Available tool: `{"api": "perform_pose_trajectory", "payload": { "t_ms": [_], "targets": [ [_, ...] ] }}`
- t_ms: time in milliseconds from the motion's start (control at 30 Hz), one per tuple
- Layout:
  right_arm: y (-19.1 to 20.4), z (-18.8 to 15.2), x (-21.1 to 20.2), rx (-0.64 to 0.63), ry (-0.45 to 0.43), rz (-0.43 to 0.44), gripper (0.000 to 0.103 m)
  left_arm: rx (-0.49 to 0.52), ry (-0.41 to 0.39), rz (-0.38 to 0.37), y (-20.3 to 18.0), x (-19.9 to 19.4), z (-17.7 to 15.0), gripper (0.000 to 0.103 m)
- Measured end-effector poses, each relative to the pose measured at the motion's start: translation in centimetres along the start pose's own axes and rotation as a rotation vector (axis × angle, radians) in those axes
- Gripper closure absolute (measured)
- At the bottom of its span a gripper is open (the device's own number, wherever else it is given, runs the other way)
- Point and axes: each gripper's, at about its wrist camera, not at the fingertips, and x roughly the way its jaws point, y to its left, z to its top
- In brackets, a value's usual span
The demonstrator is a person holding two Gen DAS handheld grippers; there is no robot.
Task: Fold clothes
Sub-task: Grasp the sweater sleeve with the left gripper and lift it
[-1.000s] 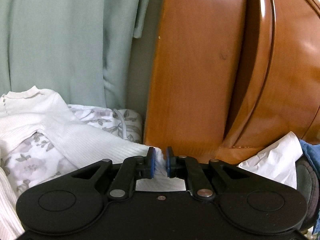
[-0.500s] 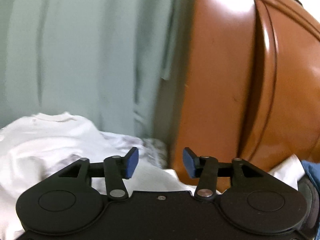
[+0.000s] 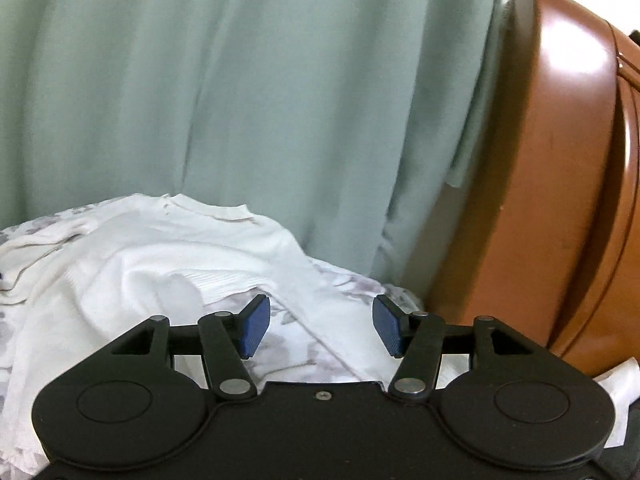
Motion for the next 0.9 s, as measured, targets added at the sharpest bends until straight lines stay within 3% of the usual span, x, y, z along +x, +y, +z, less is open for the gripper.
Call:
{"api": "perform_pose_trajectory", "payload": {
  "t_ms": [67, 200, 400, 500, 733, 800, 900],
  "targets": [
    [0.3, -0.2, 0.1, -0.001, 0.004, 0.002, 0.047, -0.025, 0.007, -0.020, 0.0, 0.0, 0.0, 0.053],
    [0.2, -0.5, 0.6, 0.020, 0.010, 0.008, 0.047, -0.038, -0.002, -0.036, -0.6, -0.1, -0.1, 0.080],
    [-0.2, -0.7, 0.4, 0.047, 0.005, 0.013, 0.047, 0.107, -0.108, 0.057, -2.6, -1.4, 0.7, 0.087],
    [-0.2, -0.5, 0.2, 0.055, -0.004, 0.016, 0.047, 0.244, -0.206, 0.171, -4.0, -2.3, 2.2, 0.087],
    [-0.2, -0.6, 0.5, 0.064, -0.013, 0.030, 0.047, 0.548, -0.371, 0.531, -5.6, -3.2, 4.8, 0.087],
    [-0.2, -0.8, 0.7, 0.074, -0.006, 0.032, 0.047, 0.606, -0.359, 0.613, -5.5, -2.5, 4.4, 0.087],
    [-0.1, -1.0, 0.8, 0.091, 0.004, 0.040, 0.047, 0.672, -0.296, 0.677, -5.1, -0.8, 3.0, 0.087]
  ]
}}
